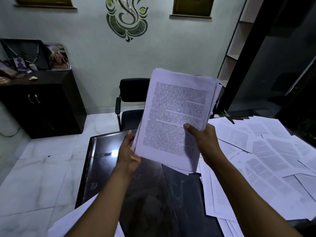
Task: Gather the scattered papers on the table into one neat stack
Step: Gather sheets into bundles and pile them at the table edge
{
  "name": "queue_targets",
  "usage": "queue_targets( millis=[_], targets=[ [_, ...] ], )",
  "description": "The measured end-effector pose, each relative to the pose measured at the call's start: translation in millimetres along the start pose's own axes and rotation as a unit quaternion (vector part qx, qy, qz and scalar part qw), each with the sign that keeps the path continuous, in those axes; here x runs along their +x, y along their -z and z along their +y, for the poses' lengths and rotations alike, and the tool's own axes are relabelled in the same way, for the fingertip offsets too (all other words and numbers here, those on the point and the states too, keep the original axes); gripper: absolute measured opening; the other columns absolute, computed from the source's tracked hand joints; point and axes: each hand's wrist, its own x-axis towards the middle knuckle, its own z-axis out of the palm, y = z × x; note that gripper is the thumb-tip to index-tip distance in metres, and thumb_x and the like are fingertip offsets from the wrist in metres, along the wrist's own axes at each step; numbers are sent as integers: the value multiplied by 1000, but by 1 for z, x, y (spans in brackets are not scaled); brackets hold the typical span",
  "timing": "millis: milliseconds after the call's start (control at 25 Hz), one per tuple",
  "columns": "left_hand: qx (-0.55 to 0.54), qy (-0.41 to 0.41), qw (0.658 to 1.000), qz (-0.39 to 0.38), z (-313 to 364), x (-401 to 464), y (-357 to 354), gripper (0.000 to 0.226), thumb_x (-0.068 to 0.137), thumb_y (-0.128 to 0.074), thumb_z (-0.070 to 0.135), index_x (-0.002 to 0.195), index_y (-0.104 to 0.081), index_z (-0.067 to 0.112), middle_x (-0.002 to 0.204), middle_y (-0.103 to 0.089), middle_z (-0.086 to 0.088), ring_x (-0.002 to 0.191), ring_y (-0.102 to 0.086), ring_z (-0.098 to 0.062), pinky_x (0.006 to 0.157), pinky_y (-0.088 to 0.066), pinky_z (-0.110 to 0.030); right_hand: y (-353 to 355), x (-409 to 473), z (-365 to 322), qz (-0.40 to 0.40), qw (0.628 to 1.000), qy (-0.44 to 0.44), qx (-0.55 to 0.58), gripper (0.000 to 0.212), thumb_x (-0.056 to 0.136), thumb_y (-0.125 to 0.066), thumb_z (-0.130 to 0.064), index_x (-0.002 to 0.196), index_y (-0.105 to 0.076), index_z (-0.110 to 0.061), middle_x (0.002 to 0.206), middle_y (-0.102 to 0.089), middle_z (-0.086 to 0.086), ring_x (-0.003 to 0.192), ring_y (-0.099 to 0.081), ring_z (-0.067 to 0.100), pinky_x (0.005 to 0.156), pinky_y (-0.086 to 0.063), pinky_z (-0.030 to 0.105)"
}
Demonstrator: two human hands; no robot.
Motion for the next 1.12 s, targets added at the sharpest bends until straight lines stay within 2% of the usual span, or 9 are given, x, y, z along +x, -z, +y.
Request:
queue_targets(
  millis=[120,240,360,520,600,720,920,1000,1120],
  targets=[
    [146,-14,989,-22,35,-4,-16,35,97,-56,47,105,-71,17,100,-75,-2,83,-74,-14,76,-58,-29,10,9,3,-96,995,-26,-28,18,90,-76,-16,108,-72,-17,105,-79,1,97,-75,23,91,-59,42],
    [238,-23,967,-84,50,-9,-40,30,95,-64,34,118,-70,17,112,-77,-5,103,-74,-24,78,-60,-33,5,6,11,-219,972,-76,-42,31,90,-76,-18,119,-70,-8,111,-78,8,102,-75,29,92,-59,44],
    [281,-68,956,-55,49,-7,-43,21,93,-70,15,114,-70,14,111,-77,-6,100,-74,-26,74,-61,-34,-6,5,17,-209,972,-89,-62,33,91,-75,-26,119,-68,-10,110,-78,5,101,-75,26,90,-60,43],
    [269,-32,962,-43,43,-14,-5,47,84,-77,26,127,-67,12,122,-74,-6,114,-70,-26,98,-54,-41,-17,6,27,-163,981,-93,-44,29,91,-76,-23,116,-70,-10,108,-78,3,97,-76,22,85,-62,35],
    [278,-17,960,-11,29,-24,29,43,89,-75,23,128,-67,9,123,-73,-9,115,-69,-29,101,-53,-43,-33,2,43,-159,980,-113,-27,30,92,-75,-18,119,-70,-8,110,-78,4,95,-77,21,87,-62,34],
    [310,-34,947,80,7,-54,82,27,96,-68,15,123,-69,15,115,-76,-2,105,-72,-23,87,-58,-37,-75,-19,85,-177,974,-134,-48,32,92,-74,-19,123,-70,-10,114,-77,1,98,-75,20,92,-59,36],
    [304,1,917,259,-28,-131,201,30,96,-67,10,124,-65,20,115,-72,-1,95,-70,-15,78,-58,-28,-148,-89,184,-266,929,-175,-189,28,93,-66,-14,121,-68,-14,118,-72,1,97,-69,17,82,-57,32],
    [321,20,899,297,-38,-158,240,33,97,-65,9,129,-64,21,121,-70,0,98,-69,-13,82,-56,-25,-171,-115,212,-325,891,-185,-257,30,91,-61,-10,121,-66,-10,120,-70,7,103,-66,23,86,-55,35],
    [353,43,870,342,-46,-183,277,35,98,-63,10,131,-64,22,126,-69,0,105,-67,-18,95,-54,-36,-195,-144,234,-374,856,-202,-294,29,91,-55,-3,120,-62,-8,121,-67,9,101,-63,21,81,-48,31]
  ],
)
